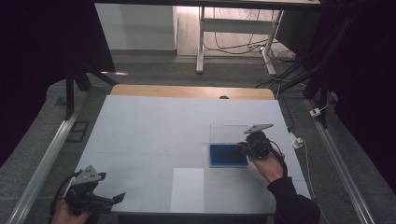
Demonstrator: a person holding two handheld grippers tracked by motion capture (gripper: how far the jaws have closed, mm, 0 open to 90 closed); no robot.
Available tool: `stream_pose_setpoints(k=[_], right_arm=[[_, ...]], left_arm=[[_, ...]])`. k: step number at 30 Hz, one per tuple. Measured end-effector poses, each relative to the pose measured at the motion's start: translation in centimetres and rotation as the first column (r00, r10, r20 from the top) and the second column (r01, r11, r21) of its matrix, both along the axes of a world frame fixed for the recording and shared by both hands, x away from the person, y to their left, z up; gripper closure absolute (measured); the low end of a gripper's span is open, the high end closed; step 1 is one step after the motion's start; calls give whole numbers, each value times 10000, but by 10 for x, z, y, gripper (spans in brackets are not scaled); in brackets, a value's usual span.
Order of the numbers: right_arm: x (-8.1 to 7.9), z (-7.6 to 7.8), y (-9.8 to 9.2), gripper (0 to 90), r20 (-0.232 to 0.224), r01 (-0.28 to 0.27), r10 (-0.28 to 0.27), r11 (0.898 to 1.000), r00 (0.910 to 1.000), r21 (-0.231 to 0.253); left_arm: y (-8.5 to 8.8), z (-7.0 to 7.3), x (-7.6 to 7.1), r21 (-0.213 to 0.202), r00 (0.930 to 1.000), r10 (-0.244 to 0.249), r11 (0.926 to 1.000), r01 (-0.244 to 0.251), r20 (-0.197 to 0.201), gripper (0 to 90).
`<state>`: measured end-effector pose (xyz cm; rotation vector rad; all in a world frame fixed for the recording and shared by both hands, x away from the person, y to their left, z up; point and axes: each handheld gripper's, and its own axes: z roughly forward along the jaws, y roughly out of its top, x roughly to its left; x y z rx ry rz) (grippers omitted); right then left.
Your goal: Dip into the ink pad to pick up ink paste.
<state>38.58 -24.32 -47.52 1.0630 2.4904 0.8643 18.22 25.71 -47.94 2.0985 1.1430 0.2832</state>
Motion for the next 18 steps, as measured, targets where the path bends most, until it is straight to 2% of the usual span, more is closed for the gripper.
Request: stream_pose_setpoints(k=[7,10,11,12,14,16,17,18], right_arm=[[-1,-2,2,810,56,157,-156,9998,9999,-108],[-7,-3,10,811,457,-3,33,9978,9989,-660],[-7,-3,10,811,457,-3,33,9978,9989,-660],[-10,-3,14,811,623,-64,125,9952,9980,-980],[-10,-3,15,811,690,-77,151,9942,9975,-1074],[-8,-4,12,812,525,2,37,9972,9986,-751],[-8,-4,12,812,525,2,37,9972,9986,-751],[-5,-4,7,812,294,110,-101,9994,9995,-331]], left_arm=[[-1,0,0,25,10000,-1,10000,1,-42,0],[-1,0,0,57,10000,-9,10000,9,-57,0],[-1,0,0,73,10000,-13,10000,14,-73,0],[-1,0,0,77,10000,-16,10000,16,-79,0],[-1,0,0,90,10000,-21,10000,22,-84,0],[-1,0,1,96,10000,-28,9999,28,-90,0],[-1,0,1,100,10000,-27,9999,28,-94,0],[-1,0,1,91,10000,-22,10000,23,-96,0]])
